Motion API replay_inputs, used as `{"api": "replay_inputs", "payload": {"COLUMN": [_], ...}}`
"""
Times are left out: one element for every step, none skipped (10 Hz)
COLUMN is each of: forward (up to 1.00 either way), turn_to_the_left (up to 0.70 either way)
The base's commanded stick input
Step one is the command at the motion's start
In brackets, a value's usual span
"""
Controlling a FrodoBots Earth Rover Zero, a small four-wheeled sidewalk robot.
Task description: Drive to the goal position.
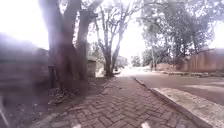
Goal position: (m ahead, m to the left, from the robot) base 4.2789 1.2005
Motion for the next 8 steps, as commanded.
{"api": "replay_inputs", "payload": {"forward": [0.30,0.30,0.30,0.30,0.30,0.30,0.30,0.30], "turn_to_the_left": [-0.26,-0.32,-0.39,-0.46,-0.52,-0.59,-0.60,-0.60]}}
